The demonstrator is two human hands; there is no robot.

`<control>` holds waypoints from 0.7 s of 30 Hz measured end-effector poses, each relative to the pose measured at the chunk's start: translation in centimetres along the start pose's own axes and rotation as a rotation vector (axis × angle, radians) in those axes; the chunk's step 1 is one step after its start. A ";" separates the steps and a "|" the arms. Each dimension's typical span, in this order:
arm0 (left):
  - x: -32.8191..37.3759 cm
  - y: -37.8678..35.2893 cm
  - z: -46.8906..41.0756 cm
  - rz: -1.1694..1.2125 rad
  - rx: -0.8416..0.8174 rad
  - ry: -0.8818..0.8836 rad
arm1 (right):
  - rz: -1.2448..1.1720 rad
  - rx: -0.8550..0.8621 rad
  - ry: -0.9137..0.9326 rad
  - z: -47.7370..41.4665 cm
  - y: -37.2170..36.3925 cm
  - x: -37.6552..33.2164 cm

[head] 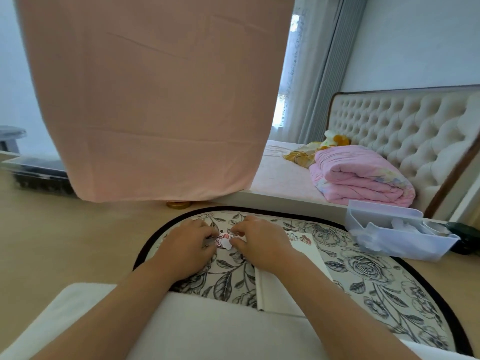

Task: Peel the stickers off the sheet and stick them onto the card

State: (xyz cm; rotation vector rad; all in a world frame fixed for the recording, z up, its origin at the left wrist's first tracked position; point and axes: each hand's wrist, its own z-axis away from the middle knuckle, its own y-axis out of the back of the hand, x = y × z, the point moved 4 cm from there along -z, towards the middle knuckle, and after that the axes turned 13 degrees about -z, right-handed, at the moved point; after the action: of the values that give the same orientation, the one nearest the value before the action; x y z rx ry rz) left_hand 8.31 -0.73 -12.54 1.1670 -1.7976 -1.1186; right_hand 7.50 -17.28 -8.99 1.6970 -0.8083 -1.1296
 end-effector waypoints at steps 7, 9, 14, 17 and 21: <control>0.0 -0.4 -0.3 -0.024 0.005 -0.010 | -0.094 0.014 -0.070 -1.2 -0.8 0.1; 0.0 -0.3 -0.4 -0.033 0.003 -0.008 | -0.192 0.042 -0.097 -1.0 -0.6 0.4; 0.2 -0.1 -0.4 -0.046 -0.005 0.028 | -0.519 0.070 -0.104 -0.3 0.0 1.2; 0.4 0.2 -0.3 0.033 -0.008 0.048 | -0.638 0.103 -0.096 0.3 0.5 1.8; 1.7 0.8 -0.2 0.363 -0.019 0.103 | -0.707 0.145 -0.094 1.0 1.0 2.2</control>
State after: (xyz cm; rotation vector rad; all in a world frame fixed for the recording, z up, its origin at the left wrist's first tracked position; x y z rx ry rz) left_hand 7.69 -2.21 -11.56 0.8266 -1.8221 -0.8456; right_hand 7.35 -19.87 -8.96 2.1417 -0.3393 -1.6583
